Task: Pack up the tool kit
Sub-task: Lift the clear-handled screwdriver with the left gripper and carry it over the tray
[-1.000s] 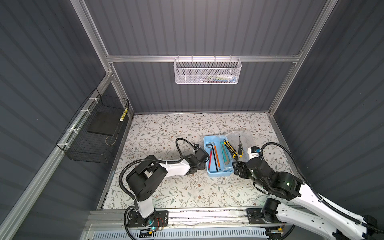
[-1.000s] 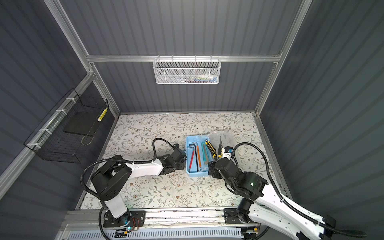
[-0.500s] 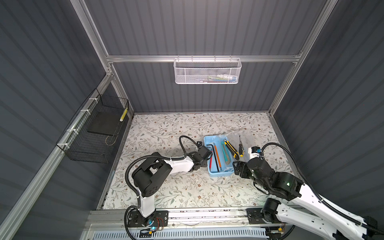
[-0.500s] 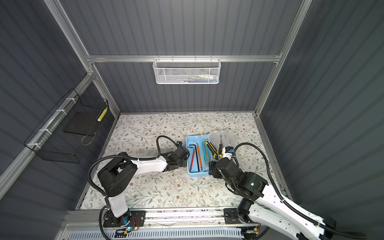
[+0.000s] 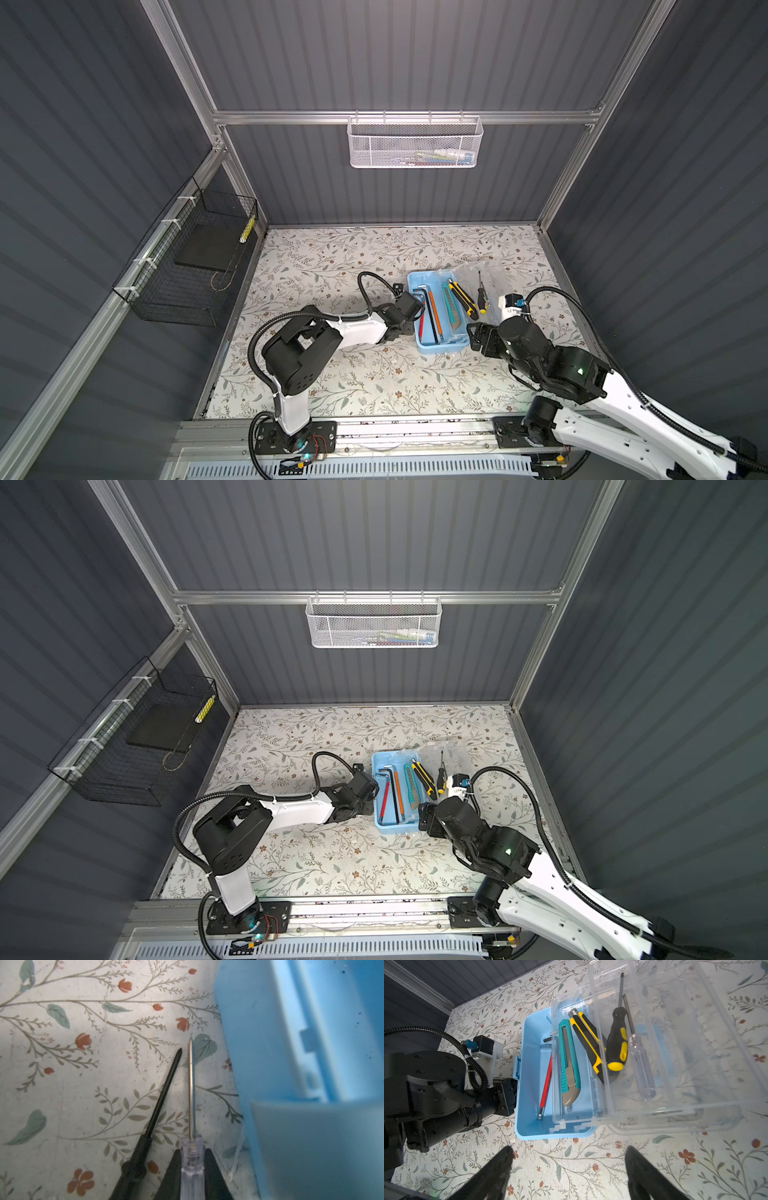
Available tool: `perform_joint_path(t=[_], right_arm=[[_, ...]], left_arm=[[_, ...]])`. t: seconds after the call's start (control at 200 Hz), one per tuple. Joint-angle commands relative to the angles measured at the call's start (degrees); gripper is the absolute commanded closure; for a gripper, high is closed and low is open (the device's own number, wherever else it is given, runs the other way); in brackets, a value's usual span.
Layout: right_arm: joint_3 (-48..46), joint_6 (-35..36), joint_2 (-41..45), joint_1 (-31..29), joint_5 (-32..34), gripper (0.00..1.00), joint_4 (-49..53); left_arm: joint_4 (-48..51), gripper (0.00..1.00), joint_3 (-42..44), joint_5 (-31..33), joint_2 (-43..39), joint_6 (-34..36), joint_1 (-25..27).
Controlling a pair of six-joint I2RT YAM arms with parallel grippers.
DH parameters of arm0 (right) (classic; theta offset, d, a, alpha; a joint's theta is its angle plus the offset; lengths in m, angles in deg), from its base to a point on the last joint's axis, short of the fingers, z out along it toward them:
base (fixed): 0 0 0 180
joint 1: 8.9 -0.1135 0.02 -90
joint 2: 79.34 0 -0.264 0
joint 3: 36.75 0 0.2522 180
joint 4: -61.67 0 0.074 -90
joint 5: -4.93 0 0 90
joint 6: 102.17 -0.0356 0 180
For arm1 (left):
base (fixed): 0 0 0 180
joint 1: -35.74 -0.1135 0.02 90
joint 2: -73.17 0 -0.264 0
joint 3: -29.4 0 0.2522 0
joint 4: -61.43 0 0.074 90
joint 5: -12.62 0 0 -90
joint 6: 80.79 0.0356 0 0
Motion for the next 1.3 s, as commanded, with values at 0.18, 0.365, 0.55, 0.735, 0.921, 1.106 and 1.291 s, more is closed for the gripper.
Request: perform_joint_path(t=[0.18, 0.365, 0.55, 0.735, 0.921, 1.106, 1.291], right_arm=[[0.2, 0.5, 0.6, 0.3, -0.2, 0.16, 0.1], [1.2, 0.8, 0.7, 0.4, -0.7, 0.16, 0.4], [2.2, 0.9, 1.2, 0.6, -0.3, 0.16, 0.8], [3.3, -0.2, 2.8, 0.8, 1.4, 0.17, 1.4], [7.5, -1.3, 4.1, 0.9, 5.4, 0.17, 5.5], [10.7, -1.6, 6.4, 1.0, 8.9, 0.17, 9.0], [11.8, -2.6, 9.0, 1.1, 9.7, 0.17, 10.6]], left_arm=[[4.0, 1.00, 6.1, -4.5, -8.9, -3.1, 0.0], [7.1, 1.00, 10.5, -5.4, -16.4, -6.2, 0.2], [12.7, 1.00, 13.2, -5.1, -27.6, -7.9, 0.7], [15.1, 1.00, 9.9, -1.7, -36.5, -10.1, 4.8], [6.4, 1.00, 1.4, 0.2, -32.8, -10.0, 10.5], [-7.0, 1.00, -5.6, -2.2, -21.7, -12.2, 13.4], [-16.1, 1.00, -12.8, -2.1, -10.3, -15.4, 16.3]])
